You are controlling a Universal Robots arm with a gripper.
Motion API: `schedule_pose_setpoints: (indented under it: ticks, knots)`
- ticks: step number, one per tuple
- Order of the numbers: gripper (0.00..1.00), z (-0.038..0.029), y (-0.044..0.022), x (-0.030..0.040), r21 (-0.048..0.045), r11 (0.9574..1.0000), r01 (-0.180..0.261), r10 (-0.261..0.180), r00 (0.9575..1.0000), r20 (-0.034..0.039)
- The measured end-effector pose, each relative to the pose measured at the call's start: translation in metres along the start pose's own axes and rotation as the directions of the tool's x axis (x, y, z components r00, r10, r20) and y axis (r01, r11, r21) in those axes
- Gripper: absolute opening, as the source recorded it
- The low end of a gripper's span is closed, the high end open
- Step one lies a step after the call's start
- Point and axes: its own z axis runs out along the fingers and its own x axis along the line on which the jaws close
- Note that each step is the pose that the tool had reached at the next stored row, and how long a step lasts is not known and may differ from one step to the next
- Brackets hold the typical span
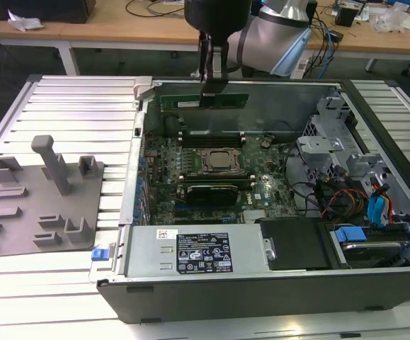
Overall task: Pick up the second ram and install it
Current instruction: 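Pick up the second ram and move it above second insertion slot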
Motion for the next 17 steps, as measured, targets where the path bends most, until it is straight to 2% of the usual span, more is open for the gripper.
schedule_pose_setpoints:
  ticks: [2, 5, 8, 14, 17]
  knots:
    - [0.14, 0.0002, -0.004, -0.0002, -0.0004, 1.0, 0.0, 0.0, 1.0, 0.0]
    - [0.14, 0.0017, -0.0151, -0.0006, -0.0017, 1.0, 0.0, 0.0, 1.0, 0.0]
    - [0.14, 0.0056, -0.0207, -0.0004, -0.0032, 1.0, 0.0, 0.0, 1.0, 0.0]
    - [0.14, 0.0163, -0.0365, 0.0004, -0.0055, 1.0, 0.0, 0.0, 1.0, 0.0]
    - [0.14, 0.0186, -0.0407, 0.0006, -0.0059, 1.0, 0.0, 0.0, 1.0, 0.0]
